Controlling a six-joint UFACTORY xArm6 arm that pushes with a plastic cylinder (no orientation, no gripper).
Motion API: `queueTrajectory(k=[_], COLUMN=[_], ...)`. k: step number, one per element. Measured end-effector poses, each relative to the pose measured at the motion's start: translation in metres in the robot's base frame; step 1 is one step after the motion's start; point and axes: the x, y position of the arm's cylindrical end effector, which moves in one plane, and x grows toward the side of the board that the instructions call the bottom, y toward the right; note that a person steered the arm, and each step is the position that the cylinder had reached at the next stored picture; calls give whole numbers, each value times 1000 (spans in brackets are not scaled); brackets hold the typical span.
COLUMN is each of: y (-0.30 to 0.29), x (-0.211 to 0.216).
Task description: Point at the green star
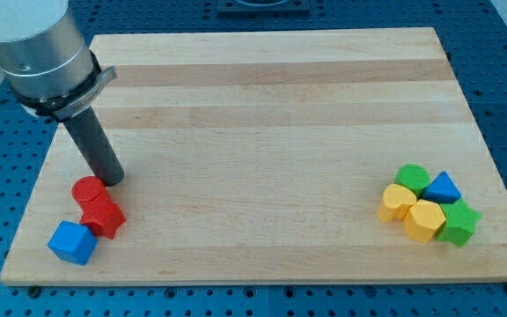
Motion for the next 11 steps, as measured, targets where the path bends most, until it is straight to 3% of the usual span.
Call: queueTrajectory(k=[2,3,4,7,10,11], y=[18,61,92,213,361,378], x=[-8,-21,-9,123,126,126])
